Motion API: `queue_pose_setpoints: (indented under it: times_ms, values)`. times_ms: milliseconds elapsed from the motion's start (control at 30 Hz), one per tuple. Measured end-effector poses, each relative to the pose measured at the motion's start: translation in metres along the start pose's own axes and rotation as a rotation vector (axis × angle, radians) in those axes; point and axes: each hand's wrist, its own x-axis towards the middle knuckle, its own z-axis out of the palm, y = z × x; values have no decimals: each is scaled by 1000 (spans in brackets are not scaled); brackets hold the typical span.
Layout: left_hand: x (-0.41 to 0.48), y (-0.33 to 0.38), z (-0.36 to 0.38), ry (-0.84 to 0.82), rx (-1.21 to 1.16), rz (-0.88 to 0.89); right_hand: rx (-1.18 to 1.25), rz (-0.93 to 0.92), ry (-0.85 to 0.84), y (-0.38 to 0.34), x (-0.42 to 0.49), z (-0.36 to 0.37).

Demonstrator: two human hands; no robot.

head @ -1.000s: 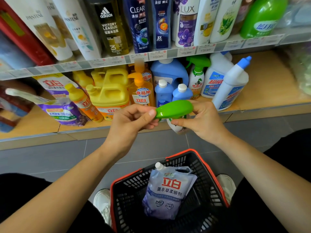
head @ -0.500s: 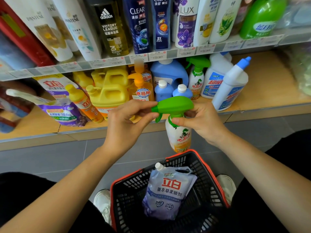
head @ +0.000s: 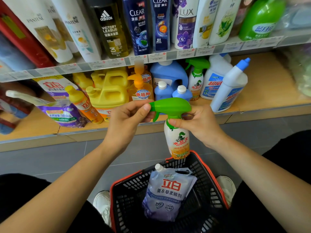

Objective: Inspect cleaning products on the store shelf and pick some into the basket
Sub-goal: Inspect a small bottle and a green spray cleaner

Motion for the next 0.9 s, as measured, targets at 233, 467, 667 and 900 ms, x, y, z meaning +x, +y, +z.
queue_pose_setpoints:
  times_ms: [233, 467, 667, 900]
  values:
    - [2, -4, 1, -53, 93, 67, 43, 47, -38, 1, 1, -1]
    - [0, -9, 5, -121, 77, 21, 175, 184, -128, 10, 3, 0]
    - [-2, -8, 7, -107, -6, 10, 253, 225, -173, 14, 2, 8]
    - [-3, -6, 4, -42, 147, 95, 251, 233, -134, 11, 5, 12]
